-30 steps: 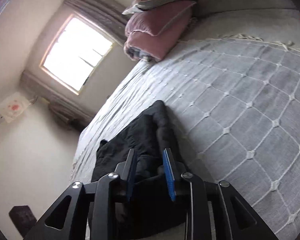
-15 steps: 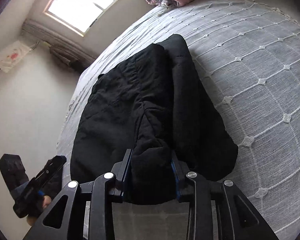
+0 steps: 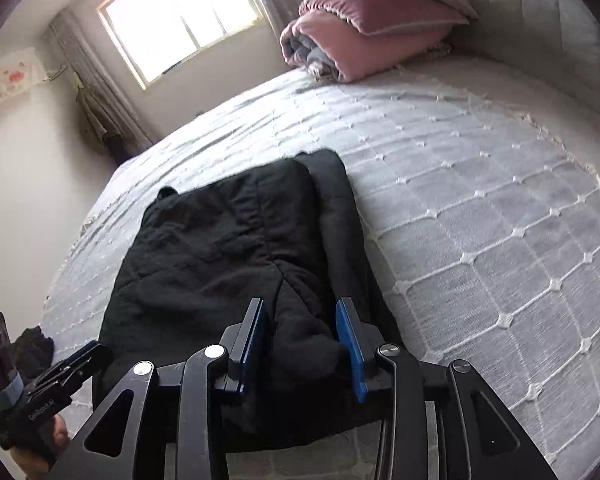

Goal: Fold large clothes

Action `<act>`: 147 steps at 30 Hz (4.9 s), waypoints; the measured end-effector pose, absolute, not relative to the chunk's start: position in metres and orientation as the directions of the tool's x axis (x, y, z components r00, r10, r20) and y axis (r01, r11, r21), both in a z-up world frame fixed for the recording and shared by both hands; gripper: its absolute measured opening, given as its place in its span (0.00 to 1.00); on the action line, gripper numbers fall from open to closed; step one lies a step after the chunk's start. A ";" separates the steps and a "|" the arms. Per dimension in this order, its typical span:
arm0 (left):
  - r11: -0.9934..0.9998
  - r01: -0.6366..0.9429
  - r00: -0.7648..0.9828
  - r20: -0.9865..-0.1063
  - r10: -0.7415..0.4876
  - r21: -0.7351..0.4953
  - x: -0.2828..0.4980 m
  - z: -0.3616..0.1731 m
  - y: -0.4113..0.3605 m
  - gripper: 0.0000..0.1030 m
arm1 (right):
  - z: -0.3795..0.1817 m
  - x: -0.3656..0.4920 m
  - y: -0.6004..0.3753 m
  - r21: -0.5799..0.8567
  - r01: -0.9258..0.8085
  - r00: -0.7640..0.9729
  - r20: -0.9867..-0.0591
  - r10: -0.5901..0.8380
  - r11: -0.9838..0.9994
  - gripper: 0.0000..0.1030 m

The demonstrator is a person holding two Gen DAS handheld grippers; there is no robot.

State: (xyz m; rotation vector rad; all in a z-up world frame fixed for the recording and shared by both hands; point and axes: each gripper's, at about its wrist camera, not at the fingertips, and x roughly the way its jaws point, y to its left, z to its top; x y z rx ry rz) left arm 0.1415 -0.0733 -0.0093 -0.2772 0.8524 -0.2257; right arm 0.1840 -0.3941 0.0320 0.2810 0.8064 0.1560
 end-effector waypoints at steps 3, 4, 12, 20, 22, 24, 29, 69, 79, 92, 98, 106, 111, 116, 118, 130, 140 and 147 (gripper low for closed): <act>0.934 0.049 0.631 -0.714 -0.304 -0.355 0.154 -0.004 -0.055 0.56 | 0.043 0.188 -0.382 0.260 -0.067 0.721 -0.655 0.227 0.963 0.37; 0.935 0.040 0.630 -0.717 -0.298 -0.352 0.158 -0.003 -0.051 0.56 | 0.046 0.191 -0.377 0.259 -0.095 0.723 -0.646 0.245 0.961 0.37; 0.965 0.033 0.635 -0.741 -0.220 -0.259 0.225 0.017 -0.064 0.56 | 0.028 0.230 -0.355 0.185 -0.120 0.660 -0.719 0.217 0.975 0.37; 0.978 -0.014 0.560 -0.812 -0.164 -0.207 0.293 -0.010 -0.108 0.56 | -0.014 0.263 -0.380 0.208 -0.063 0.579 -0.789 0.205 0.976 0.35; 0.980 -0.030 0.560 -0.815 -0.148 -0.199 0.297 -0.019 -0.112 0.56 | -0.019 0.266 -0.384 0.225 -0.054 0.562 -0.798 0.216 0.973 0.34; 0.981 -0.038 0.580 -0.804 -0.132 -0.188 0.294 -0.027 -0.115 0.56 | -0.022 0.269 -0.387 0.241 -0.041 0.548 -0.806 0.223 0.970 0.34; 0.993 -0.036 0.595 -0.801 -0.066 -0.108 0.290 -0.036 -0.124 0.56 | -0.023 0.274 -0.380 0.197 -0.034 0.544 -0.819 0.183 0.980 0.34; 0.922 -0.024 0.561 -0.769 -0.307 -0.385 0.120 -0.046 -0.065 0.70 | 0.004 0.232 -0.427 0.342 0.046 0.588 -0.769 0.251 0.939 0.75; 0.683 -0.186 0.531 -0.657 -0.535 -0.706 0.147 -0.077 -0.004 0.76 | -0.033 0.251 -0.459 0.485 0.162 0.494 -0.794 0.355 0.860 0.84; 0.597 -0.180 0.498 -0.595 -0.630 -0.782 0.167 -0.098 -0.025 0.90 | -0.053 0.259 -0.462 0.570 0.133 0.458 -0.761 0.459 0.811 0.86; 0.612 -0.182 0.511 -0.606 -0.610 -0.770 0.165 -0.096 -0.027 0.90 | -0.058 0.266 -0.459 0.643 0.079 0.452 -0.704 0.547 0.762 0.62; 0.656 -0.183 0.529 -0.636 -0.562 -0.732 0.164 -0.090 -0.033 0.82 | -0.064 0.265 -0.458 0.730 0.077 0.428 -0.639 0.639 0.679 0.44; 0.700 -0.180 0.544 -0.663 -0.514 -0.691 0.161 -0.085 -0.035 0.71 | -0.048 0.260 -0.449 0.684 0.042 0.444 -0.666 0.600 0.728 0.32; 0.739 -0.176 0.563 -0.682 -0.466 -0.650 0.161 -0.080 -0.038 0.63 | -0.031 0.256 -0.436 0.628 0.012 0.469 -0.690 0.551 0.778 0.26; 0.747 -0.171 0.576 -0.680 -0.454 -0.643 0.160 -0.077 -0.039 0.60 | -0.021 0.253 -0.429 0.597 -0.015 0.489 -0.695 0.527 0.802 0.26; 0.849 -0.091 0.648 -0.678 -0.347 -0.521 0.160 -0.051 -0.058 0.53 | 0.034 0.236 -0.374 0.462 -0.221 0.587 -0.640 0.496 0.859 0.21; 0.848 0.063 0.717 -0.568 -0.405 -0.526 0.159 -0.011 -0.106 0.51 | 0.079 0.208 -0.402 0.413 -0.249 0.708 -0.540 0.455 0.876 0.18; 0.772 0.185 0.722 -0.449 -0.527 -0.608 0.194 0.020 -0.197 0.51 | 0.133 0.210 -0.499 0.370 -0.224 0.806 -0.449 0.385 0.902 0.17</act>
